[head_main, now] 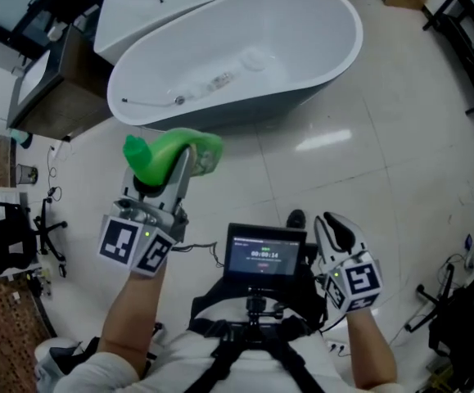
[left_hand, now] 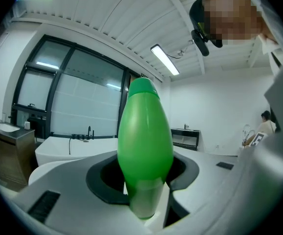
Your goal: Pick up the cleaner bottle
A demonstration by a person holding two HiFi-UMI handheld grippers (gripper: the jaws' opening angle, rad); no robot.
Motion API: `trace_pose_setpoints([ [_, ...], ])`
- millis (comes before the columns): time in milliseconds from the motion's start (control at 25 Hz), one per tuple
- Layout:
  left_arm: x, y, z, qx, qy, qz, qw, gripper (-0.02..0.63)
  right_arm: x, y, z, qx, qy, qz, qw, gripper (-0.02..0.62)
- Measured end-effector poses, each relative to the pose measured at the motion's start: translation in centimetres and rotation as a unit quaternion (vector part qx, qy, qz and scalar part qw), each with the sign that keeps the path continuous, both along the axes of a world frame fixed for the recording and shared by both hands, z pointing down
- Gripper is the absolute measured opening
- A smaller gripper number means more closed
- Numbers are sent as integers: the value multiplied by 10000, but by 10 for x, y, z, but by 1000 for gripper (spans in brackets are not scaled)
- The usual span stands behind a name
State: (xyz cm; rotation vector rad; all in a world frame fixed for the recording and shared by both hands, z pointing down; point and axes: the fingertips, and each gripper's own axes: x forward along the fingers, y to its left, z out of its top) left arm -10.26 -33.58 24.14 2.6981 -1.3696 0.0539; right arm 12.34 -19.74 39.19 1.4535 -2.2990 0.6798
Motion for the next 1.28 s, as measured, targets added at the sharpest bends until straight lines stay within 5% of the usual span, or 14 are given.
trace_pose_setpoints([
  [880, -90, 96, -30, 193, 835, -161, 9962, 163, -40, 16, -50, 603, 351, 68, 9975, 80],
  [1280, -86, 125, -29, 139, 1014, 243, 9944, 163, -54, 31, -59, 711, 324, 164, 9968, 81],
])
